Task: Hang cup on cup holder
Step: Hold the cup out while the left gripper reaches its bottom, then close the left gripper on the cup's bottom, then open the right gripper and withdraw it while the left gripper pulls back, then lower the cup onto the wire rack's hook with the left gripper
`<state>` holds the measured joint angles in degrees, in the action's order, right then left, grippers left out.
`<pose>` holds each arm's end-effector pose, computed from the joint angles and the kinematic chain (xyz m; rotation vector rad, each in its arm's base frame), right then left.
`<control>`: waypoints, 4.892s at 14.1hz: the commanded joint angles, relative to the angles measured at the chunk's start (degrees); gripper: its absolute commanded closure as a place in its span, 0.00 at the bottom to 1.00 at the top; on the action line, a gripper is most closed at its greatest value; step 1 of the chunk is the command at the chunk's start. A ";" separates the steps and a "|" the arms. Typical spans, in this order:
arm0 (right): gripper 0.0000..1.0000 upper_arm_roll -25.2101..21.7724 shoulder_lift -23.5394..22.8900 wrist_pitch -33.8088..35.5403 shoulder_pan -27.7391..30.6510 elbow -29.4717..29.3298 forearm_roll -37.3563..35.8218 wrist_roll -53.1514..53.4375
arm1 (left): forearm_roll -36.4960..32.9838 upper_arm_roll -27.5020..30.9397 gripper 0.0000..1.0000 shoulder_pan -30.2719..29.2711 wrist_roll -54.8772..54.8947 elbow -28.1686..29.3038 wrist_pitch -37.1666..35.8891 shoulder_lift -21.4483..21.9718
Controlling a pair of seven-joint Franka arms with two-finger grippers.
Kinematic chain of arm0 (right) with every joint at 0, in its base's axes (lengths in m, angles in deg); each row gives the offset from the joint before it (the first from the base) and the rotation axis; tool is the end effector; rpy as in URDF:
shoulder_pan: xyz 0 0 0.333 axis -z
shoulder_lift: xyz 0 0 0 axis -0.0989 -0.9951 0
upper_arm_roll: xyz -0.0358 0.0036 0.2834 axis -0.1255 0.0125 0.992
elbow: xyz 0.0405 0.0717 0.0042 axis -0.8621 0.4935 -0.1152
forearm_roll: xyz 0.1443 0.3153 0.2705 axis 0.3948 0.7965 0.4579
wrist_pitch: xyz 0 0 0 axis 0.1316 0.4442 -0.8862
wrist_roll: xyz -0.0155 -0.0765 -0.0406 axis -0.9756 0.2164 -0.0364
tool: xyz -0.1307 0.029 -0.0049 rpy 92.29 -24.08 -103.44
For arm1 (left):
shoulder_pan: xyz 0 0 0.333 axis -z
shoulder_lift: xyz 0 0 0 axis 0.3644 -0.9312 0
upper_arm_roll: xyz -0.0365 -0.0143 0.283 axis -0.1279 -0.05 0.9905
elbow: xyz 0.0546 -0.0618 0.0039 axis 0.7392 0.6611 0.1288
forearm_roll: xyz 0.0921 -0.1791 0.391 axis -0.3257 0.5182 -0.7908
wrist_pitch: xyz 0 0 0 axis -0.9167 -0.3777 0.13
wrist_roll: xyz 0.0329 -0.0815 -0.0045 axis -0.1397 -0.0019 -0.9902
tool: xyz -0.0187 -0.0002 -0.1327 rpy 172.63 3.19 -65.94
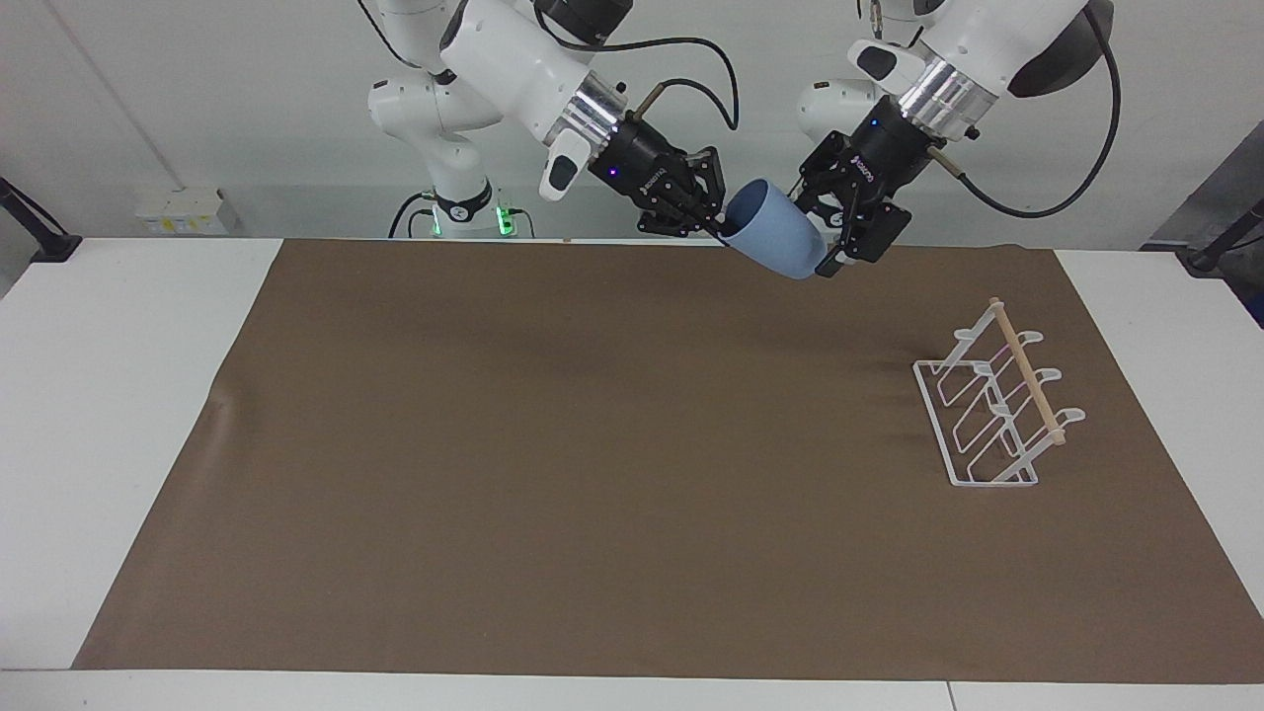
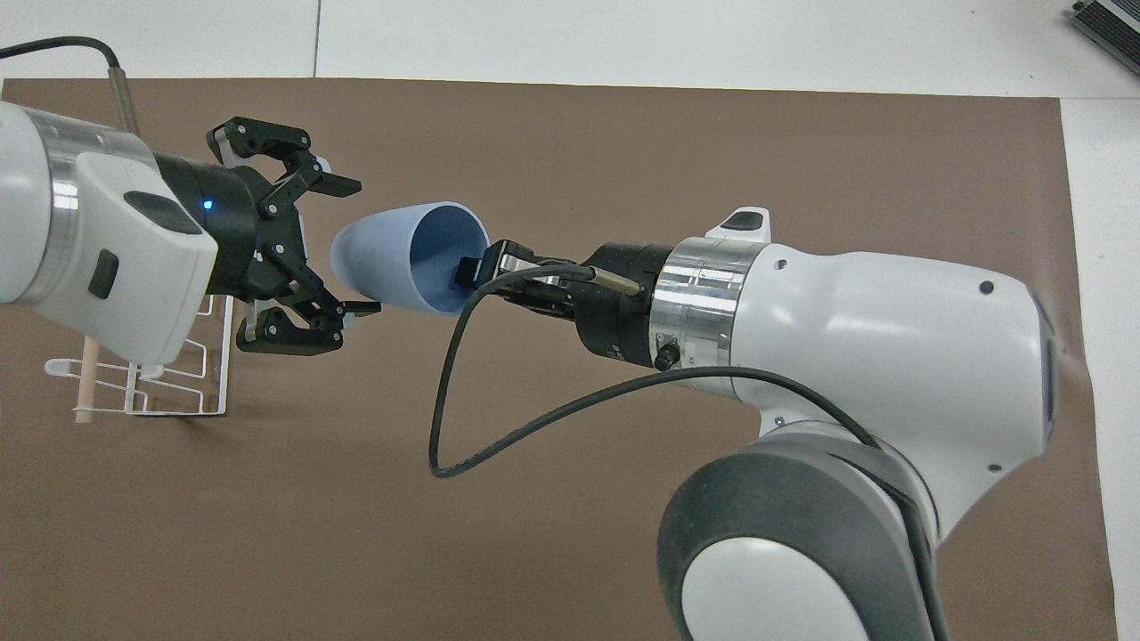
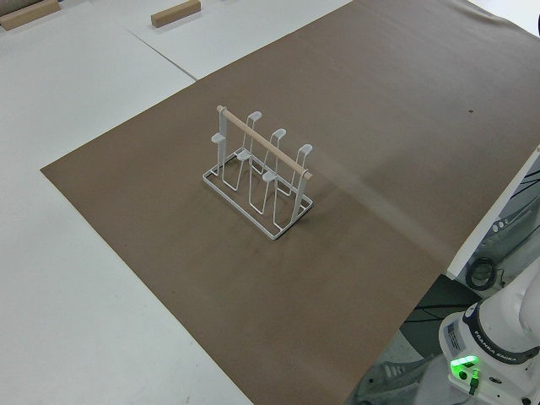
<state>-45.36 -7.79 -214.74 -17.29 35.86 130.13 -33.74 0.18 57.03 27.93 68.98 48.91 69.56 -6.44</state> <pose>0.5621 0.3773 0.5626 -2.1478 0.2724 -0.2208 0.5745 -0.2507 0.6288 2.0870 -1.8724 0.6135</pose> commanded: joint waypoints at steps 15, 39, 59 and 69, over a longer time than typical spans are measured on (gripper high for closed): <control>1.00 0.13 0.46 -0.77 0.10 0.59 1.57 0.04 | 0.72 0.49 1.00 3.11 0.76 5.36 4.84 2.59; 0.04 -13.82 0.37 21.26 7.31 -5.04 -27.20 -13.74 | -29.49 1.28 1.00 2.06 0.33 6.32 -1.58 3.28; 0.00 -22.89 2.21 39.31 6.52 -3.10 -53.36 -17.72 | -78.65 1.28 1.00 -3.12 -4.16 9.05 5.54 -10.51; 0.00 -22.28 2.56 39.83 6.25 -3.02 -53.18 -14.29 | -85.15 1.28 1.00 -3.84 -4.16 9.76 8.01 -12.88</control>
<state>-68.00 -6.82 -175.47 -11.32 31.34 77.34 -48.74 -83.49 58.56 23.89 65.66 58.15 77.53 -19.59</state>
